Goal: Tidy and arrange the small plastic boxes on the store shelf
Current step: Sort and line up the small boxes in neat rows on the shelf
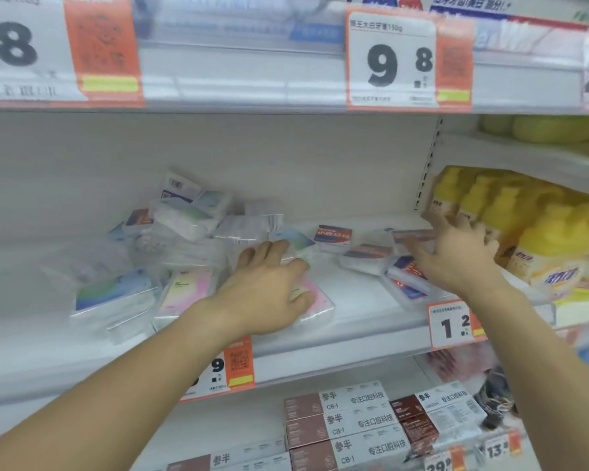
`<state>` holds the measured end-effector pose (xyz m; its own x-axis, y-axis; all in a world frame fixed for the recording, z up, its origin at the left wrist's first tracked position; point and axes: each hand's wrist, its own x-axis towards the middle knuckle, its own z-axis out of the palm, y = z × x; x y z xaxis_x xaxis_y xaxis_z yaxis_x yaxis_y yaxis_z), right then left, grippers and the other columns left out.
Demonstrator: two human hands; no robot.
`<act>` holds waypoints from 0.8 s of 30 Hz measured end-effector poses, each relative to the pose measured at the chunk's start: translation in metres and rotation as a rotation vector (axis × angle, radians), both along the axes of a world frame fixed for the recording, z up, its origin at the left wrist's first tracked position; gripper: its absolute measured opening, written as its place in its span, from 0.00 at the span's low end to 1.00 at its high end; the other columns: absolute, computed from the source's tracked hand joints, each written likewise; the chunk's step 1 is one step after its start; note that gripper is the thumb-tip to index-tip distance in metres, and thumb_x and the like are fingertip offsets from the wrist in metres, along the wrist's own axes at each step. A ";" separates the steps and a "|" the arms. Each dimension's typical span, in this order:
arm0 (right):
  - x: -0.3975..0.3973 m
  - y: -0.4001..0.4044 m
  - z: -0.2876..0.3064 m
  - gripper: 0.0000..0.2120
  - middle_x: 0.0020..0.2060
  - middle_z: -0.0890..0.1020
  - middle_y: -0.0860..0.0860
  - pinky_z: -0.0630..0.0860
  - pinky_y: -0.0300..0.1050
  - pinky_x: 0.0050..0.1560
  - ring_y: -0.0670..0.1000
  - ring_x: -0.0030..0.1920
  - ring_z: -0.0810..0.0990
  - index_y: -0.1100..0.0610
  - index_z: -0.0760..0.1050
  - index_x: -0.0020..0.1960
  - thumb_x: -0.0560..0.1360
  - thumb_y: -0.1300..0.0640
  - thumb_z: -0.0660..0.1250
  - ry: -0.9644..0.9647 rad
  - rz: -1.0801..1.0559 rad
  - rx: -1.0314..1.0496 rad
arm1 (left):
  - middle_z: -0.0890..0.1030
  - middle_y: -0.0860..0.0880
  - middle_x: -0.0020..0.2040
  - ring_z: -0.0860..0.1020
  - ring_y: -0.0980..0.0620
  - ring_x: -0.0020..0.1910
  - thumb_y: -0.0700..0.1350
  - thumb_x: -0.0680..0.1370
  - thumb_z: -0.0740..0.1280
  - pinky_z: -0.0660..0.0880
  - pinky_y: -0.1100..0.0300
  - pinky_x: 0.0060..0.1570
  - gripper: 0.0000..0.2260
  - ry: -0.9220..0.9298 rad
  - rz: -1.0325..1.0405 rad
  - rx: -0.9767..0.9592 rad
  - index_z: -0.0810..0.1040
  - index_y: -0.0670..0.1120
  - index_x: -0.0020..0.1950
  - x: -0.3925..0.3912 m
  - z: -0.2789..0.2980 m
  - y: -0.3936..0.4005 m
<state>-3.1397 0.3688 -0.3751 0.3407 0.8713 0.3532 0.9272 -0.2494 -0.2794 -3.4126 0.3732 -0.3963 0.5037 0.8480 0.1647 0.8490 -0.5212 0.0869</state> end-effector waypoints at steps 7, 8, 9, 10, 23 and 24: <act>-0.108 0.027 0.012 0.08 0.51 0.83 0.52 0.75 0.42 0.54 0.51 0.52 0.81 0.54 0.81 0.54 0.76 0.56 0.68 0.387 0.530 0.142 | 0.71 0.51 0.68 0.67 0.50 0.68 0.54 0.77 0.65 0.63 0.59 0.62 0.19 -0.440 0.216 0.116 0.71 0.54 0.67 -0.067 0.037 0.029; -0.123 0.037 0.010 0.08 0.52 0.82 0.51 0.74 0.42 0.56 0.49 0.52 0.80 0.54 0.80 0.55 0.76 0.56 0.68 0.443 0.570 0.072 | 0.67 0.51 0.72 0.62 0.48 0.73 0.57 0.76 0.65 0.61 0.55 0.68 0.22 -0.351 0.280 0.093 0.69 0.57 0.70 -0.080 0.036 0.034; -0.135 0.049 0.007 0.09 0.53 0.81 0.50 0.73 0.40 0.56 0.48 0.53 0.79 0.53 0.80 0.56 0.76 0.56 0.69 0.483 0.596 0.015 | 0.61 0.51 0.76 0.55 0.48 0.76 0.60 0.75 0.63 0.55 0.51 0.73 0.25 -0.242 0.328 0.052 0.65 0.59 0.72 -0.091 0.033 0.037; -0.145 0.062 0.006 0.10 0.53 0.81 0.49 0.72 0.38 0.55 0.47 0.53 0.79 0.53 0.79 0.57 0.76 0.55 0.69 0.491 0.610 -0.035 | 0.56 0.52 0.78 0.49 0.49 0.78 0.63 0.74 0.62 0.51 0.47 0.75 0.28 -0.155 0.345 0.011 0.61 0.61 0.74 -0.101 0.029 0.041; -0.204 0.144 0.029 0.40 0.58 0.76 0.45 0.79 0.46 0.53 0.49 0.52 0.79 0.44 0.69 0.66 0.58 0.38 0.80 -0.015 0.618 -0.498 | 0.66 0.54 0.70 0.52 0.56 0.72 0.62 0.72 0.61 0.58 0.53 0.68 0.25 -0.331 0.165 0.059 0.71 0.59 0.68 -0.134 0.018 0.060; -0.199 0.142 0.031 0.39 0.58 0.77 0.45 0.79 0.44 0.50 0.48 0.51 0.79 0.44 0.70 0.66 0.58 0.42 0.82 0.039 0.629 -0.457 | 0.68 0.54 0.69 0.54 0.55 0.72 0.61 0.72 0.61 0.58 0.56 0.66 0.24 -0.355 0.157 0.057 0.71 0.57 0.67 -0.134 0.020 0.060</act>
<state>-3.3386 0.5111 -0.3443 -0.2615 0.9610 -0.0898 0.9240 0.2223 -0.3112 -3.5466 0.4329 -0.3766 0.2716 0.8947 0.3546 0.8413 -0.3996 0.3639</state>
